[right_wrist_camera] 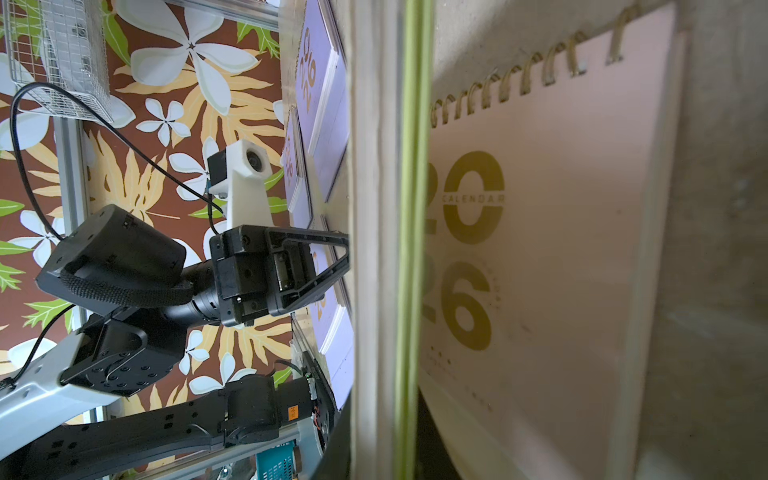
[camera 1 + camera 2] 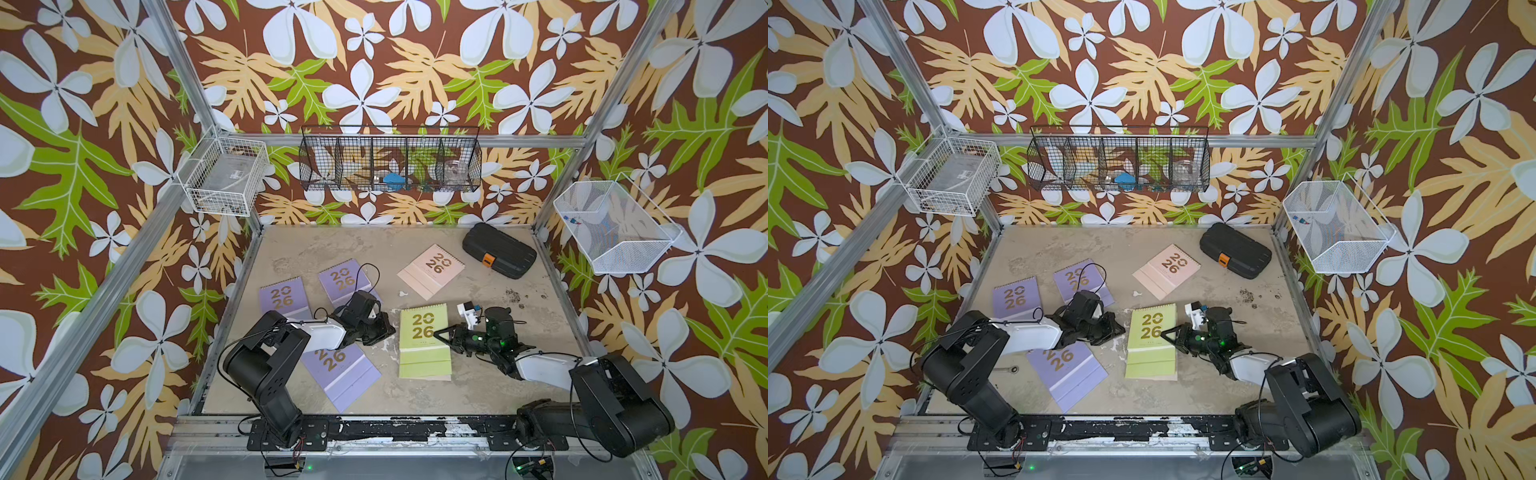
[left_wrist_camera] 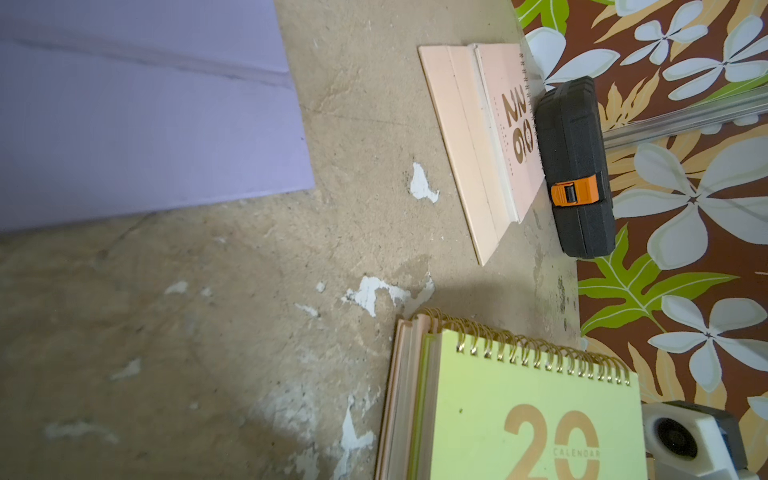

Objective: Stack the calendars
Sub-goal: Place the calendar at the calendar.

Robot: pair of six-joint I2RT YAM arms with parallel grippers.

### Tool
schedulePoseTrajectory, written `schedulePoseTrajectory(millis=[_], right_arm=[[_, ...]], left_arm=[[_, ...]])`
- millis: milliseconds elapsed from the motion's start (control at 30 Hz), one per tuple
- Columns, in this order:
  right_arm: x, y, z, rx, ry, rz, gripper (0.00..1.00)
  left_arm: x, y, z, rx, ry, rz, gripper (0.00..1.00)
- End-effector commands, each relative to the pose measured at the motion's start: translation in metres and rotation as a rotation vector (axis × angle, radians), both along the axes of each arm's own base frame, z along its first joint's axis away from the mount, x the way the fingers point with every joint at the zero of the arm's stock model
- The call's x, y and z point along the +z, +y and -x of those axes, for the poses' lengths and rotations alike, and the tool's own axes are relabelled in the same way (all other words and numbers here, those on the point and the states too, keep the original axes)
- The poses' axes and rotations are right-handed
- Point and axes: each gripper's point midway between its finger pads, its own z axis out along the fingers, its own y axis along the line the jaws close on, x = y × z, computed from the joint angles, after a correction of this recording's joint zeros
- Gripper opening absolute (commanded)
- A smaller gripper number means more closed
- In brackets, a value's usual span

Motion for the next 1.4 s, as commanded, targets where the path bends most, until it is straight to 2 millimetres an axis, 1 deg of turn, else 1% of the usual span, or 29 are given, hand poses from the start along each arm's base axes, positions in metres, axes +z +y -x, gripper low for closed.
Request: schedulePoseTrajectory(millis=[0,100,500,667,933,1100,1367], right_arm=[[0.004,0.002,-0.006,0.006,-0.045,0.001,0.19],[0.000,0.000,-0.006,0.002,-0.037,0.022,0.23],[-0.013,-0.008,-0.009,-0.018,-0.007,0.118,0.44],[-0.014,-0.012,-0.010,-0.020,-0.003,0.158,0.52],[-0.024,-0.018,-0.009,-0.022,0.025,0.226,0.63],[-0.025,-0.023,-0.010,-0.024,0.029,0.273,0.68],[-0.030,-0.023,-0.008,0.002,0.053,0.302,0.71]], left_arm=[[0.002,-0.004,0.001,-0.013,-0.008,0.013,0.06],[0.001,-0.005,0.002,-0.014,-0.005,0.014,0.06],[-0.001,-0.004,0.004,-0.013,0.000,0.010,0.06],[-0.001,-0.003,0.005,-0.011,0.002,0.009,0.06],[-0.002,-0.003,0.004,-0.010,0.003,0.007,0.06],[-0.001,-0.004,0.004,-0.012,0.001,0.008,0.06],[-0.001,-0.004,0.003,-0.010,0.002,0.007,0.06]])
